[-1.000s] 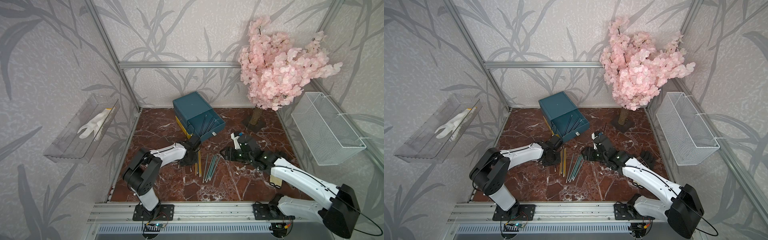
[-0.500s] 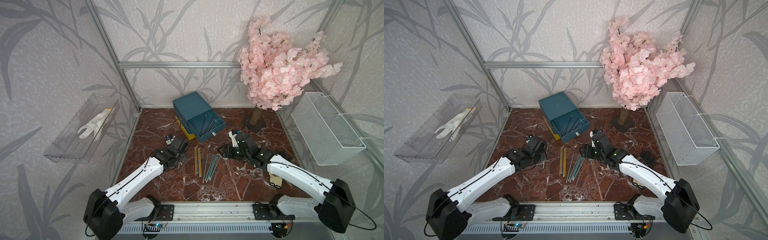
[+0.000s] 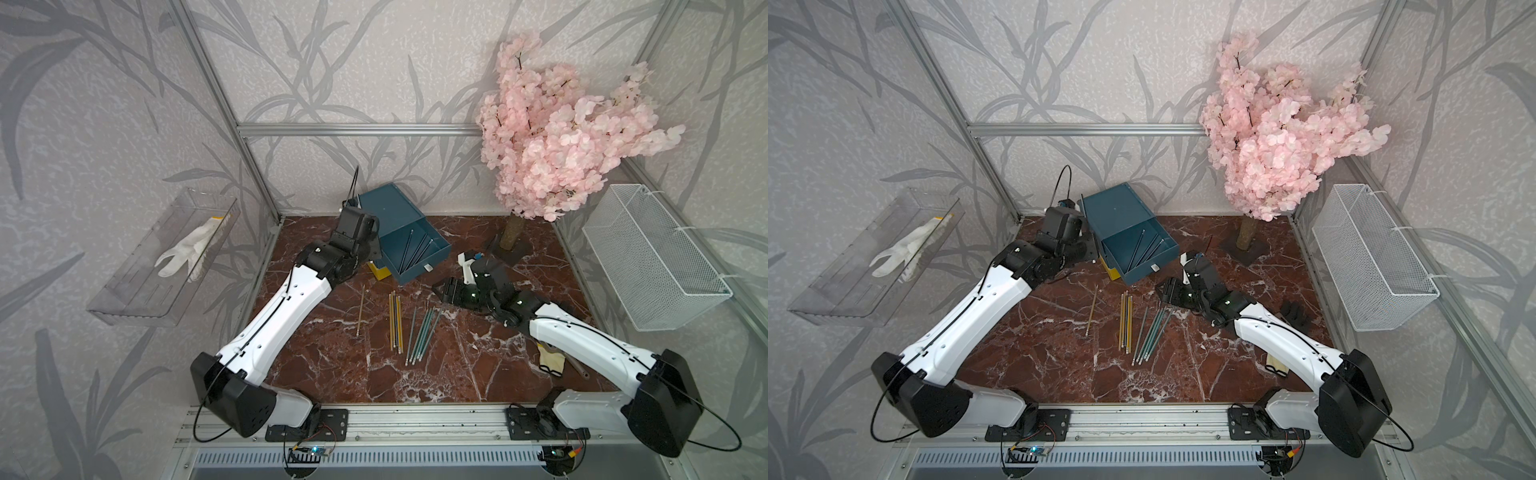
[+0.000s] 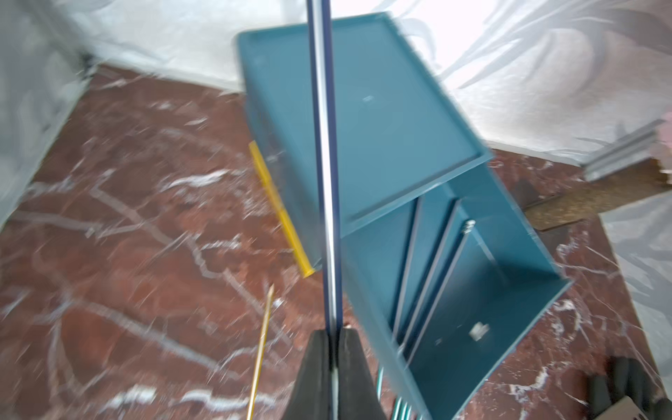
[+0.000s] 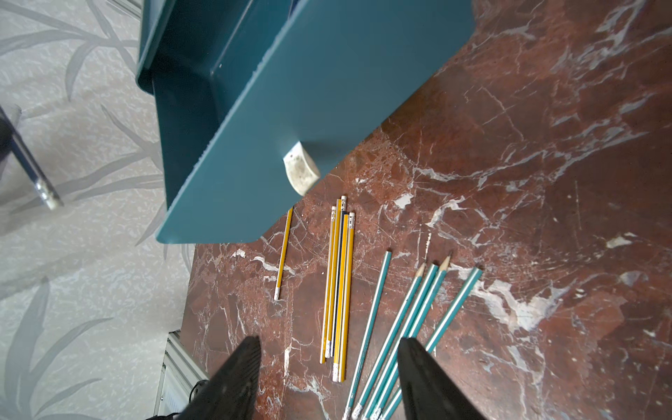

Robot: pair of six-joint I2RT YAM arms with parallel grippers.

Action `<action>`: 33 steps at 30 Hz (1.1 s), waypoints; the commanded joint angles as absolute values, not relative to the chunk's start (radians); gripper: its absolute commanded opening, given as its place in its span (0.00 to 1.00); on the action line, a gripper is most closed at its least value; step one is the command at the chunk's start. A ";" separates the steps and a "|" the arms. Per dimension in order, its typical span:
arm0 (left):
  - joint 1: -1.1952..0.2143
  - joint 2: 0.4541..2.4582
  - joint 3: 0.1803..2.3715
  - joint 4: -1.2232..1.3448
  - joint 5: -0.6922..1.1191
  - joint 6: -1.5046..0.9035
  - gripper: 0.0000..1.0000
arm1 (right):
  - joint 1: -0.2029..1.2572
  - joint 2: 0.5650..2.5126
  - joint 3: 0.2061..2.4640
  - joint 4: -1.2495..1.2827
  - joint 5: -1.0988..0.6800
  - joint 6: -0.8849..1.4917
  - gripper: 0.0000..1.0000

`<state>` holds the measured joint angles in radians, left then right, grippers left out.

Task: Please place the pencils in the drawer according to their color
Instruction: Place the pencil in the drawer.

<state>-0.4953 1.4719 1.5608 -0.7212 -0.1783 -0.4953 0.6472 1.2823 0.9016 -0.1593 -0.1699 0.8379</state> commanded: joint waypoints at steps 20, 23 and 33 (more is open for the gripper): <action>-0.590 1.809 1.851 -0.899 0.007 -0.219 0.00 | 0.616 1.320 0.883 -0.072 -0.171 0.879 0.64; -0.593 1.789 1.827 -0.908 0.021 -0.208 0.00 | 0.614 1.329 0.888 -0.069 -0.172 0.877 0.63; -0.593 1.777 1.828 -0.963 0.046 -0.197 0.03 | 0.603 1.361 0.915 -0.064 -0.183 0.870 0.63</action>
<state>-0.5896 1.8126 1.8278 -0.9237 0.0326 -0.2169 0.6102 1.3533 0.8871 -0.0826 -0.1757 0.8715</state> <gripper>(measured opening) 0.061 0.635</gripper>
